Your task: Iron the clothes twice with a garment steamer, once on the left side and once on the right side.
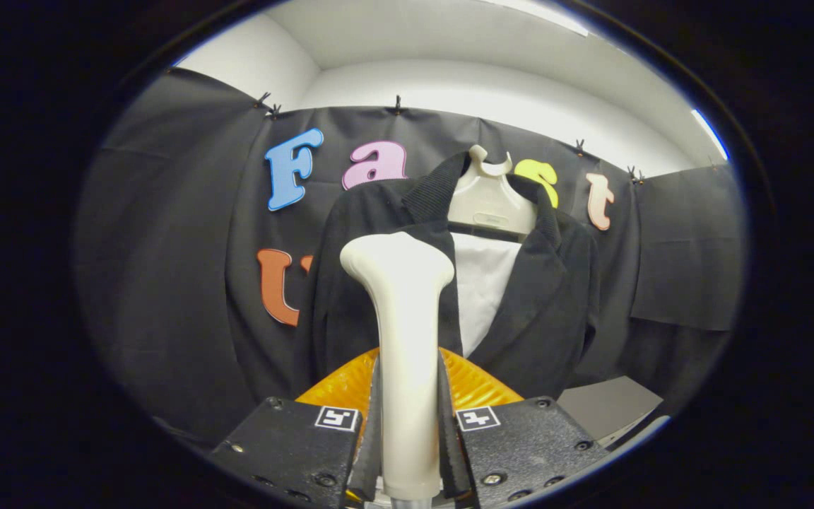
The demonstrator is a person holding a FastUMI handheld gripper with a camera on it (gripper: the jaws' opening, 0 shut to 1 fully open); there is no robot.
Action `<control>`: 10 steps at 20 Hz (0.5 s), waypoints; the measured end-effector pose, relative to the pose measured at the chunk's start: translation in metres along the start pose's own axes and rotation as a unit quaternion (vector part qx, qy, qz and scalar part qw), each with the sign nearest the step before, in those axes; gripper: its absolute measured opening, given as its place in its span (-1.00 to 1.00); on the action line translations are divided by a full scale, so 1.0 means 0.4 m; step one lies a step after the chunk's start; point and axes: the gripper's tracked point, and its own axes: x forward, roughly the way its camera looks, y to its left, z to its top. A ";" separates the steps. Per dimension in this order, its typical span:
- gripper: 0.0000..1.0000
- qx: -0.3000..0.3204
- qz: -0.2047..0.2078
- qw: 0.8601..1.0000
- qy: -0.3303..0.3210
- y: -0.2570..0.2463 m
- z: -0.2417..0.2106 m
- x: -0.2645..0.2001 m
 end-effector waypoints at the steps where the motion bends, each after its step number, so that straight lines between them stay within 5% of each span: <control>1: -0.26 0.000 -0.001 1.000 0.002 -0.005 -0.009 0.000; 10: -0.26 -0.007 0.001 0.999 0.039 -0.015 -0.144 -0.012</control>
